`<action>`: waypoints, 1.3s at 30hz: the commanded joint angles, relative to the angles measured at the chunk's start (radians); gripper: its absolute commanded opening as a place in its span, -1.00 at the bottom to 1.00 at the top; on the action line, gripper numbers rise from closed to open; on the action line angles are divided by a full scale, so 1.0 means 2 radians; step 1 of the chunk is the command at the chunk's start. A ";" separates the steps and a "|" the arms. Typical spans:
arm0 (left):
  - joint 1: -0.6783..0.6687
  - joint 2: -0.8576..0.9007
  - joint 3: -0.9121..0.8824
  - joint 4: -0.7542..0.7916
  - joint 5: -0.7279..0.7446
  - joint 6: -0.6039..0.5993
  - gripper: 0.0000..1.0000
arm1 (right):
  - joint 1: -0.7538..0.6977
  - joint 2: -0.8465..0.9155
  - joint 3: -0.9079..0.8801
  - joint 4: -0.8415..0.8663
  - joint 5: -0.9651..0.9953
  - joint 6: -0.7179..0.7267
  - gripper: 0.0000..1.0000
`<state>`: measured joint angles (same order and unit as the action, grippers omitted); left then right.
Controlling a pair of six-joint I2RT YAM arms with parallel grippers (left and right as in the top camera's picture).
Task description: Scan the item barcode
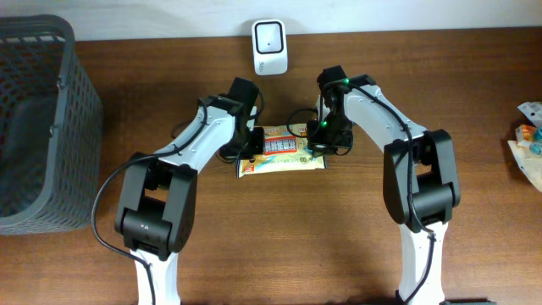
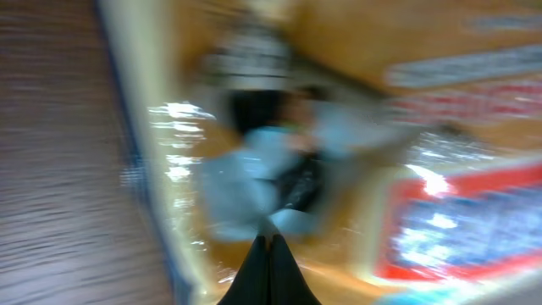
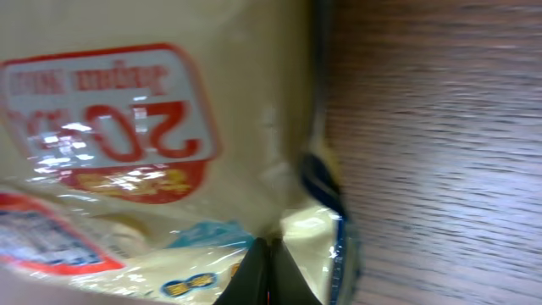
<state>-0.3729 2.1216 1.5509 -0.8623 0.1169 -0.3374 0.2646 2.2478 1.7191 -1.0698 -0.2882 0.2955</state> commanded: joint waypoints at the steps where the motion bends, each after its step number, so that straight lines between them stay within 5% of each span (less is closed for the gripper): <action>1: 0.013 0.005 -0.004 -0.020 -0.122 -0.003 -1.00 | 0.001 -0.006 0.010 -0.015 0.045 0.014 -0.92; 7: 0.034 -0.010 0.081 -0.088 -0.126 -0.003 -1.00 | -0.005 -0.010 0.094 -0.071 0.045 0.011 -0.92; 8: 0.039 -0.018 0.109 -0.102 -0.126 -0.003 -1.00 | -0.009 -0.010 0.123 -0.085 0.045 0.009 -0.74; 11: 0.047 -0.030 0.134 -0.106 -0.127 -0.003 -1.00 | -0.012 -0.010 0.148 -0.085 0.042 -0.006 0.97; 12: 0.049 -0.031 0.134 -0.105 -0.127 -0.003 -1.00 | -0.012 -0.010 0.147 -0.084 0.042 -0.015 0.97; 13: 0.054 -0.030 0.134 -0.105 -0.127 -0.003 -0.61 | -0.012 -0.008 0.146 -0.084 0.042 -0.027 0.97; 14: 0.058 -0.029 0.133 -0.105 -0.126 -0.003 -0.01 | -0.012 -0.007 0.142 -0.083 0.044 -0.028 0.98; 17: 0.076 -0.029 0.128 -0.105 -0.124 -0.003 0.99 | -0.012 -0.004 0.130 -0.078 0.054 -0.028 0.98; 30: 0.126 -0.029 0.062 -0.086 -0.064 -0.003 0.96 | 0.002 0.025 0.020 0.050 -0.043 -0.028 0.97; 39: 0.126 -0.029 0.033 -0.069 -0.064 -0.003 1.00 | 0.007 0.023 0.022 0.001 -0.035 -0.054 0.98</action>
<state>-0.1230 2.0766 1.6302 -1.0039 -0.0219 -0.3401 0.2714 2.2768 1.7821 -0.9974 -0.3500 0.2188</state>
